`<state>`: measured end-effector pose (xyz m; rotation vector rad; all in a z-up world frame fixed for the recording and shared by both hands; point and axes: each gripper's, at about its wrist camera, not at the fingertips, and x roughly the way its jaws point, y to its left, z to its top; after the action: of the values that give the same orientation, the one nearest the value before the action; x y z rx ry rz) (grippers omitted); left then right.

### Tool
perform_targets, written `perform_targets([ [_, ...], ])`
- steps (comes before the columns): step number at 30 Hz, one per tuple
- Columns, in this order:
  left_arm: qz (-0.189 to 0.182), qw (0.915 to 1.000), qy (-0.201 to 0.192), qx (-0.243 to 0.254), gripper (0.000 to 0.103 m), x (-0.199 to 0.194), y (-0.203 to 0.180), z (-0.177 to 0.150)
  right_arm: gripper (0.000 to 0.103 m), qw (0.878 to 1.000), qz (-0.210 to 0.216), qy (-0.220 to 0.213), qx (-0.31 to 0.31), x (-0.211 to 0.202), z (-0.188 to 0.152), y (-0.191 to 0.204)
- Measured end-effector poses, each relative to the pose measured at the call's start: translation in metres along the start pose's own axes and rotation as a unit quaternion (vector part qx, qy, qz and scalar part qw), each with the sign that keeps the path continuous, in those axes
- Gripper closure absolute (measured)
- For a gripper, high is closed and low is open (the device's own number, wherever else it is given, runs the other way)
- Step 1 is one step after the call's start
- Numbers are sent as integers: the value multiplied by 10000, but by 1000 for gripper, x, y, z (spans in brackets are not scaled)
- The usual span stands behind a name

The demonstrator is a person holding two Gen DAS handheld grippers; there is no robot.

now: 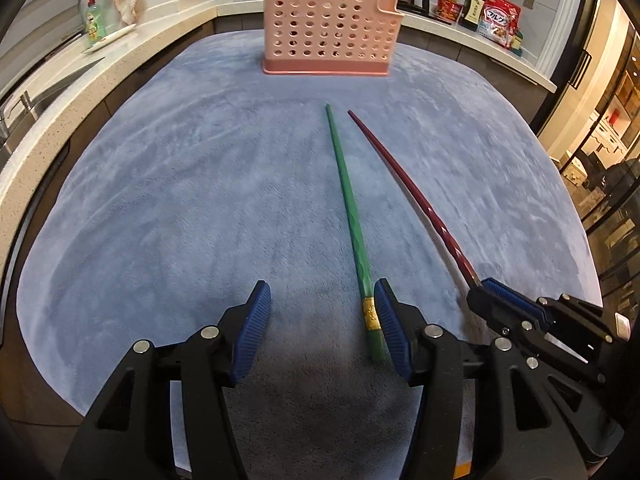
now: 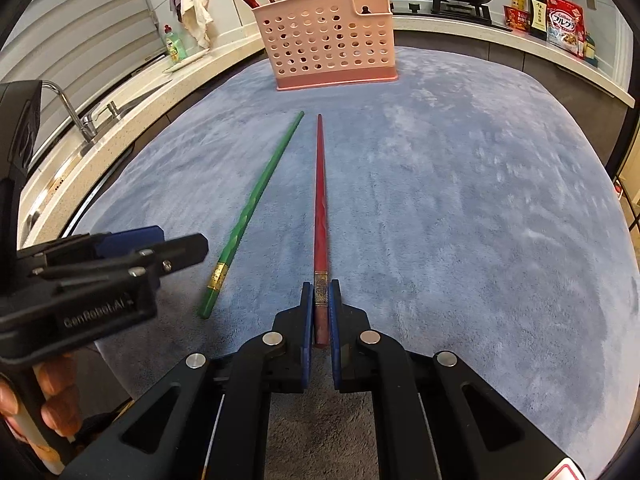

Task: Organize utensils
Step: 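Grasp the green chopstick with the left tool while the right tool grasps the dark red chopstick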

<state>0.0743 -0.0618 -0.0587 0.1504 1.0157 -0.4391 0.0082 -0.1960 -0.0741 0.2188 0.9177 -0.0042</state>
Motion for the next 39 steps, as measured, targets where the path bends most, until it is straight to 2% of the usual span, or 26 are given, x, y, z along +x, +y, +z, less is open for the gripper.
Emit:
perform_targets([
  [9, -48, 9998, 199, 28, 52, 13, -5, -10, 96, 10000, 10, 20, 17, 0, -2, 0],
  [17, 13, 9998, 178, 92, 55, 14, -6, -12, 96, 10000, 25, 46, 45, 1, -4, 1],
  [20, 36, 9998, 176, 97, 60, 14, -5, -13, 96, 10000, 28, 58, 50, 1, -4, 1],
  [30, 77, 9997, 153, 191, 92, 13, -5, -13, 96, 10000, 34, 66, 58, 2, -4, 1],
  [39, -2, 9997, 201, 150, 96, 11, -6, -12, 96, 10000, 45, -16, 42, -2, -5, 2],
])
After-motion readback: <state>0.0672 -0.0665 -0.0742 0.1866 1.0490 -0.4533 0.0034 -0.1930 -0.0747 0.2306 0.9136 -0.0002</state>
